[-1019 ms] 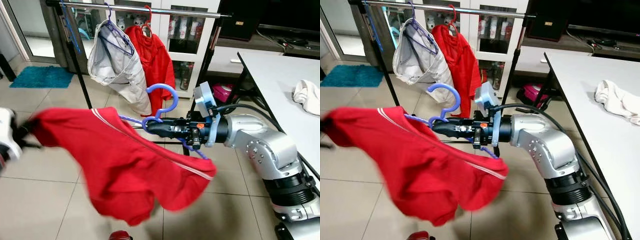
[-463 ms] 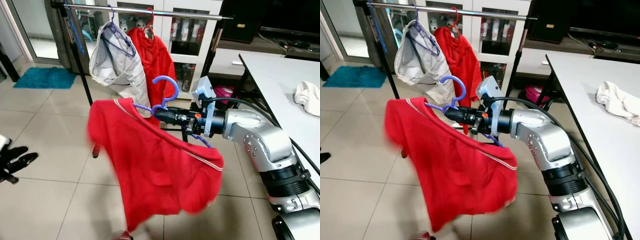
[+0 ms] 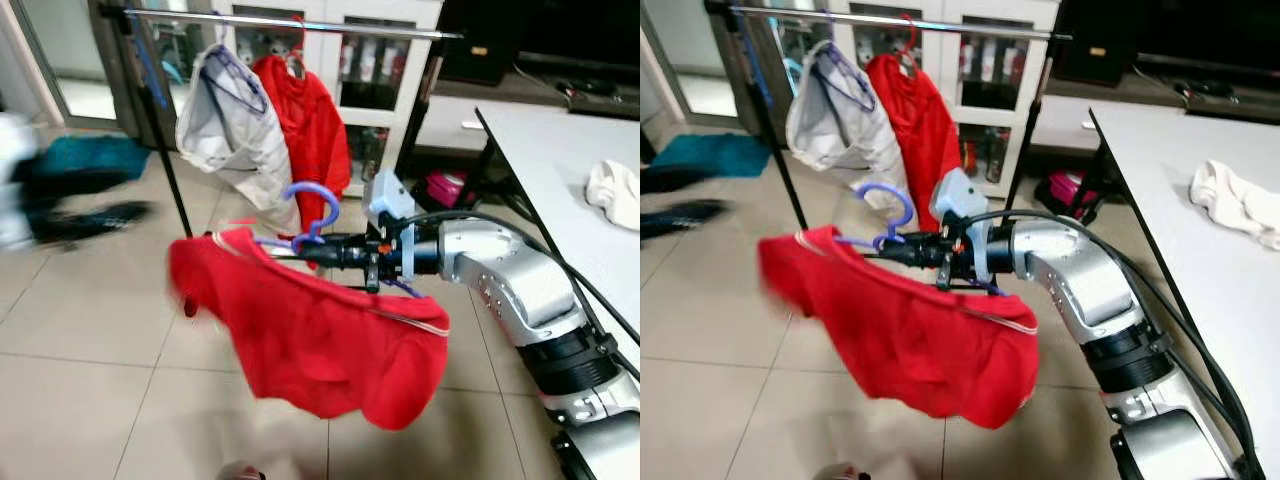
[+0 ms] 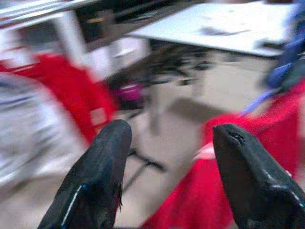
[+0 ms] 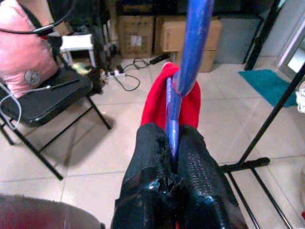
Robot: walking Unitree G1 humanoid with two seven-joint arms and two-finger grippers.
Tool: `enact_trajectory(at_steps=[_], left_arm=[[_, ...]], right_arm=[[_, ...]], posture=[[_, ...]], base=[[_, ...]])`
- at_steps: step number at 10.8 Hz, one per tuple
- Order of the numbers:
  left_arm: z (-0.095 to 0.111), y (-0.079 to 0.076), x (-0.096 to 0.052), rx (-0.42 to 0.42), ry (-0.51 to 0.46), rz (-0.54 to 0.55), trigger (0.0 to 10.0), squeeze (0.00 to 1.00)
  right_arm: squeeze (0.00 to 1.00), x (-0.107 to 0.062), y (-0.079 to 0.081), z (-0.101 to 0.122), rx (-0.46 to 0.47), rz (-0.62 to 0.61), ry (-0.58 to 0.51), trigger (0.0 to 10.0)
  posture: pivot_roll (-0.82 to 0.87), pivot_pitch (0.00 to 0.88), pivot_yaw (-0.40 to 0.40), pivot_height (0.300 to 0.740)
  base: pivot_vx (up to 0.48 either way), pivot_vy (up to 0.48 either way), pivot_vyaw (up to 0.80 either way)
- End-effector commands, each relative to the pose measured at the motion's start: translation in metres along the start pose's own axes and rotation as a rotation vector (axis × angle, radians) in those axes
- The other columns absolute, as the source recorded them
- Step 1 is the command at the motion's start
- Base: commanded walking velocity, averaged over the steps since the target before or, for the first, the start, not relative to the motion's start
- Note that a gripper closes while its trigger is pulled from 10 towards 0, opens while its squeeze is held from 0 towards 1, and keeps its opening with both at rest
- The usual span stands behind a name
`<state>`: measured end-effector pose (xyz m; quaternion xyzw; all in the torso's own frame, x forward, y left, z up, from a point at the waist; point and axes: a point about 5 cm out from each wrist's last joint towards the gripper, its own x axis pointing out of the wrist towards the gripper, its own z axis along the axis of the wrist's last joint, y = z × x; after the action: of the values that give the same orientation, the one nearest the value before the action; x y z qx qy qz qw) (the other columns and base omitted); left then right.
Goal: Hang hanger
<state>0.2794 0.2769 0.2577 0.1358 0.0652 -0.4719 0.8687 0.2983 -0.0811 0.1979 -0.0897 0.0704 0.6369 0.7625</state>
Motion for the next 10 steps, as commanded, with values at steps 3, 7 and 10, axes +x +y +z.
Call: enact_trajectory(at_steps=[3,7,10], left_arm=[[0.017,-0.02,0.04,0.015,0.029,-0.341,10.0,1.0],[-0.011,-0.015,0.061,0.128,0.191,-0.407,10.0,0.0],[-0.02,-0.013,0.072,0.145,0.243,-0.482,0.0,0.0]], right_arm=[[0.0,0.004,0.007,0.021,-0.103,0.076,-0.034,0.0],[0.0,0.007,0.018,0.027,-0.12,0.154,-0.06,0.0],[0.0,0.008,0.024,0.03,-0.135,0.19,-0.063,0.0]], posture=[[0.04,0.0,0.017,0.74],[0.02,0.0,0.024,0.74],[0.01,0.0,0.034,0.74]], base=[[0.0,0.0,0.0],[0.0,0.0,0.0],[0.0,0.0,0.0]])
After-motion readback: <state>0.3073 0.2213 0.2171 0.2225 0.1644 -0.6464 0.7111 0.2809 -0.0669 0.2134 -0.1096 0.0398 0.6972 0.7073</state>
